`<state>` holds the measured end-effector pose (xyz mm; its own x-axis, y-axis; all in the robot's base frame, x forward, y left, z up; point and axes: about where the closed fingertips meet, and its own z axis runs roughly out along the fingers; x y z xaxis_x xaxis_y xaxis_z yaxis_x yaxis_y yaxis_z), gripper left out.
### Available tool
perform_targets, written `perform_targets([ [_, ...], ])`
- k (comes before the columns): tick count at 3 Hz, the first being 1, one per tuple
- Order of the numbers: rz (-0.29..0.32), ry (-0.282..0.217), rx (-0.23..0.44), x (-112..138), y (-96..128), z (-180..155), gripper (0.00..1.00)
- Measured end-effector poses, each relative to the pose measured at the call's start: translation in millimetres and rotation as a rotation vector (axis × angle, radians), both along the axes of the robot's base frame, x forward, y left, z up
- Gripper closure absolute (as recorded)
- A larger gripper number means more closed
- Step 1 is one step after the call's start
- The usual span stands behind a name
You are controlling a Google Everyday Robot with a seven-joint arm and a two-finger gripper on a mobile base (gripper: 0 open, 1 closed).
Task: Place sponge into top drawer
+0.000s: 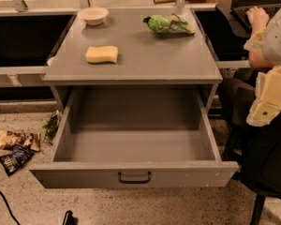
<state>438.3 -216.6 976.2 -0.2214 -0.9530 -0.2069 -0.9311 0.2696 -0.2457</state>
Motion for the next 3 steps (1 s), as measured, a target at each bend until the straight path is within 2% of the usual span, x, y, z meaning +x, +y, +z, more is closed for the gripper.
perform_targets([
  [1, 0.0, -0.002, 0.001, 0.5, 0.4, 0.3, 0.0],
  [2, 0.021, -0.032, 0.094, 38.4, 21.0, -5.2, 0.0],
  [3, 0.067, -0.056, 0.213, 85.8, 58.9, -14.9, 0.0],
])
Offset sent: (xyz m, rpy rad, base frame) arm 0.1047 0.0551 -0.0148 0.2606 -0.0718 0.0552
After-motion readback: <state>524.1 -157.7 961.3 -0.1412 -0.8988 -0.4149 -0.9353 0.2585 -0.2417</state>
